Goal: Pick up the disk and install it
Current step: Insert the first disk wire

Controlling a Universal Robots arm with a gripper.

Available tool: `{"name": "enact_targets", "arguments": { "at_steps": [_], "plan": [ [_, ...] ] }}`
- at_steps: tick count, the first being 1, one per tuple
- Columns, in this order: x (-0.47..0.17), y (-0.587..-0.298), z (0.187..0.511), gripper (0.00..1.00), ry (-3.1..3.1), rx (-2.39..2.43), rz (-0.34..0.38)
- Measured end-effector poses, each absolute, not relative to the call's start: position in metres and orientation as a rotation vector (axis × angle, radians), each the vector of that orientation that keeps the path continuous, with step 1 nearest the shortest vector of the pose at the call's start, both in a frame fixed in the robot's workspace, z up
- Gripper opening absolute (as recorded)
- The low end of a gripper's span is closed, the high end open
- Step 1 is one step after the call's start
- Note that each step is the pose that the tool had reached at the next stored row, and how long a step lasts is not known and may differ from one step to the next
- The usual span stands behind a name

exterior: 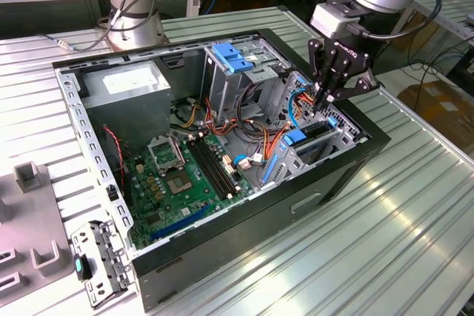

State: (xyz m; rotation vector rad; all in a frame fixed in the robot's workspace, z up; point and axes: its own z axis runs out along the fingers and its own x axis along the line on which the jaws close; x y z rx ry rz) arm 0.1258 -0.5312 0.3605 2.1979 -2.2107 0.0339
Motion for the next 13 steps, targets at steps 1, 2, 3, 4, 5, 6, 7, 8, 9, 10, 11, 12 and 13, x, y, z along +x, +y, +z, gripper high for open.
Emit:
{"name": "enact_targets", "arguments": {
  "at_steps": [1,2,3,4,5,6,7,8,9,10,11,12,13],
  "plan": [
    [0.1257,-0.5313,0.3605,0.17,-2.211,2.198,0.034],
    [0.1257,-0.5313,0.3605,0.17,-2.211,2.198,0.034],
    [0.1257,-0.5314,0.3605,0.17,-2.211,2.198,0.034],
    [0.1257,-0.5314,0.3605,0.17,-2.211,2.198,0.034],
    [0.1257,-0.5314,0.3605,0.17,-2.211,2.198,0.034],
    [0.1257,-0.5314,0.3605,0.17,-2.211,2.198,0.034],
    [0.1257,-0.5314,0.3605,0.17,-2.211,2.198,0.034],
    [0.1257,-0.5314,0.3605,0.17,-2.211,2.198,0.034],
    [0.1257,-0.5314,0.3605,0.17,-2.211,2.198,0.034],
    [0.1257,-0.5314,0.3605,0.17,-2.211,2.198,0.034],
    [0.1257,-0.5315,0.3605,0.17,-2.211,2.198,0.034],
    [0.1257,-0.5315,0.3605,0.17,-2.211,2.198,0.034],
    [0.1257,-0.5315,0.3605,0.17,-2.211,2.198,0.034]
  ]
}}
